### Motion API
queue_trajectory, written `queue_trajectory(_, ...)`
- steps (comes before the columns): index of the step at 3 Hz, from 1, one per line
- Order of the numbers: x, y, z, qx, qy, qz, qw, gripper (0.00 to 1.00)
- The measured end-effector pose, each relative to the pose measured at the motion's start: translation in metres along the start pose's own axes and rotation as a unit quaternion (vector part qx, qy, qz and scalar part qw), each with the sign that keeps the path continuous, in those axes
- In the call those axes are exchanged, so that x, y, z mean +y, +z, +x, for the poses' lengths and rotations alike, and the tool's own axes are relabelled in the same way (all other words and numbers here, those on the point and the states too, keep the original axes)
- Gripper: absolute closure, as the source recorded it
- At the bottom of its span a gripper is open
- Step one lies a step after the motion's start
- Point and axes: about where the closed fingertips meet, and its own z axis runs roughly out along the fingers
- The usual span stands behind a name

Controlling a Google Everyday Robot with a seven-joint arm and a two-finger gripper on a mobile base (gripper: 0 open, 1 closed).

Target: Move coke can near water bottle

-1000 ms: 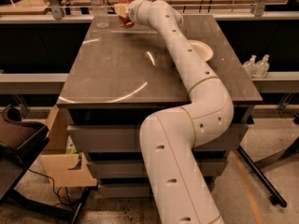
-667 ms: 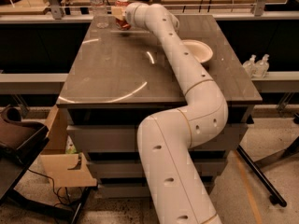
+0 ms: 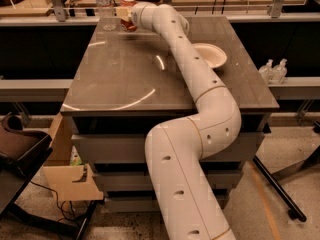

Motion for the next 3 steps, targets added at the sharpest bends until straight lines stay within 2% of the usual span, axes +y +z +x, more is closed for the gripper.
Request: queue_trajectory(3,0.0055,0.0054,0.0054,0.003,0.001,-0.004,1.0000,0.12)
